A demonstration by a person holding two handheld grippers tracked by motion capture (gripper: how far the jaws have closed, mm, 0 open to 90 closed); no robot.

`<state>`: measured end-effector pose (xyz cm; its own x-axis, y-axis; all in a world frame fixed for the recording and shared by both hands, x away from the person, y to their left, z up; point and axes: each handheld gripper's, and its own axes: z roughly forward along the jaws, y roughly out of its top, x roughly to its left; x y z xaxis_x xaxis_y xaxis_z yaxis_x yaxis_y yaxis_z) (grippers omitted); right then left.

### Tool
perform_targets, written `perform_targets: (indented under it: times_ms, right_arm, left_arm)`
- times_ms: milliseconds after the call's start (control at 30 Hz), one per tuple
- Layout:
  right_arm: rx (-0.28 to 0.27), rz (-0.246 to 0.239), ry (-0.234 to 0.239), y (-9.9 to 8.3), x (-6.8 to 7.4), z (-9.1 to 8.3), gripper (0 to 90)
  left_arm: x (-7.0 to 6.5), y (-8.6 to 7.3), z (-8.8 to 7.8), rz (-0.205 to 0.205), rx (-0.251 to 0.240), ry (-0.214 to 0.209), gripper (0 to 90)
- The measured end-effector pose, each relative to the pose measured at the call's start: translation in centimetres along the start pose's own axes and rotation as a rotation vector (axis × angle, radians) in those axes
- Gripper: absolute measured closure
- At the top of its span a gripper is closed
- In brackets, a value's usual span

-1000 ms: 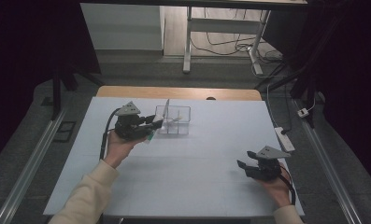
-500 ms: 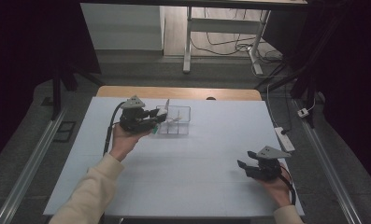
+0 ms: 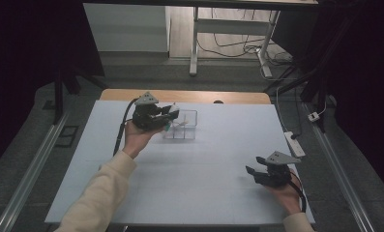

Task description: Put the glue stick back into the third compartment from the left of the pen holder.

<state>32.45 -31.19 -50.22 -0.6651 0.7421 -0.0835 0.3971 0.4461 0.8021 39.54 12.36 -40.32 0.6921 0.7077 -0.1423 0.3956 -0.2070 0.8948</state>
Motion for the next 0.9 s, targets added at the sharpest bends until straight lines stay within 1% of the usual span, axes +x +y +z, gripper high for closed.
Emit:
perform_targets:
  times_ms: [100,267,500,567,767,900]
  right_arm:
    - [0.001,-0.001,0.000,0.0,0.0,0.0,40.0]
    - [0.000,-0.001,0.003,0.0,0.0,0.0,40.0]
    - [-0.003,0.000,0.002,0.0,0.0,0.0,40.0]
    - [-0.003,-0.001,0.004,0.0,-0.1,0.0,40.0]
    - [-0.001,-0.001,0.000,0.0,0.0,0.0,40.0]
    - [-0.004,0.001,0.003,0.0,-0.1,0.0,40.0]
  left_arm:
    - [0.0,0.3,0.4,0.008,0.002,0.007,64.8]
    - [0.2,0.7,0.8,0.009,-0.003,0.009,64.7]
    - [0.4,1.3,1.5,0.015,0.004,0.022,64.7]
    - [0.6,1.4,1.7,0.010,0.001,0.024,64.7]
    - [0.8,1.9,2.4,0.016,-0.001,0.037,64.7]
    - [1.0,2.2,3.0,0.009,-0.001,0.039,64.7]
